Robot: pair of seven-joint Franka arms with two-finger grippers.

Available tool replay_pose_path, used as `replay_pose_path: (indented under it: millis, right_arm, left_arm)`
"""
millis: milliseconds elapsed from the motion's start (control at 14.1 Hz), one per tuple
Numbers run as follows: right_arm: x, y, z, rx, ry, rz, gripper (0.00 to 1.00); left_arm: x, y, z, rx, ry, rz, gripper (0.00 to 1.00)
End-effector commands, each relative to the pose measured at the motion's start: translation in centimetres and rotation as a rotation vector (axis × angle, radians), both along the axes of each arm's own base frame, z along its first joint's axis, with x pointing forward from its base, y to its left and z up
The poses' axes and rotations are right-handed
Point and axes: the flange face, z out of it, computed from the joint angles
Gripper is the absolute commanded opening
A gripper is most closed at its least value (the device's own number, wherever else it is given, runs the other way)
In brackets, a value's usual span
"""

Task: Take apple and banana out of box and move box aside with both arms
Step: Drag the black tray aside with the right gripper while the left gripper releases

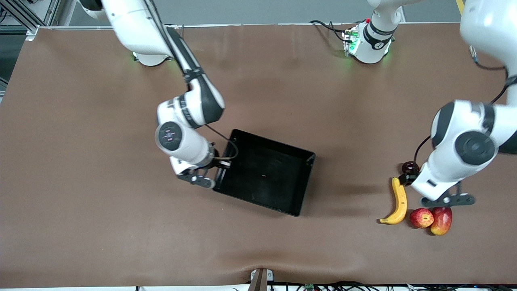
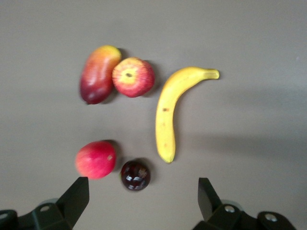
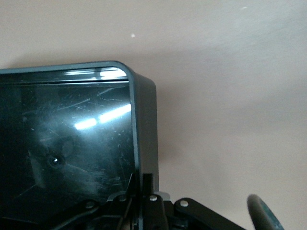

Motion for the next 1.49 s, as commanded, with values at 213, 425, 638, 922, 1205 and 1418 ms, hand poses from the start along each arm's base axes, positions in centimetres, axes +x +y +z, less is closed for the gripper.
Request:
replay_pose_path:
  millis: [213, 425, 638, 922, 1205, 1418]
  right_arm:
    - [2.2, -11.6, 6.0, 0.076, 0.017, 0.059, 0.0]
    - [3.0, -19.9, 5.9, 0.094, 0.034, 0.127, 0.0]
    - [2.8, -28.4, 4.8, 0.11, 0.038, 0.18, 0.0]
    - [1.5, -41.3, 3.4, 0.101, 0.021, 0.266, 0.0]
    - [-1.8, -51.4, 1.1, 0.105, 0.023, 0.295, 0.0]
    - [-3.3, -54.6, -1.3, 0.086, -0.004, 0.273, 0.0]
  left_arm:
    - [-2.4, -0.7, 7.1, -0.025, -0.037, 0.021, 1.0]
    - [-3.4, -1.1, 9.4, -0.012, -0.046, 0.023, 1.0]
    - [-5.2, -2.8, 12.3, 0.011, -0.015, 0.009, 1.0]
    - [-7.4, -4.5, 16.2, -0.054, -0.042, 0.011, 1.0]
    - [-9.7, -6.0, 19.1, -0.069, -0.05, 0.003, 1.0]
    - [-11.8, -6.0, 21.1, -0.103, -0.05, -0.016, 1.0]
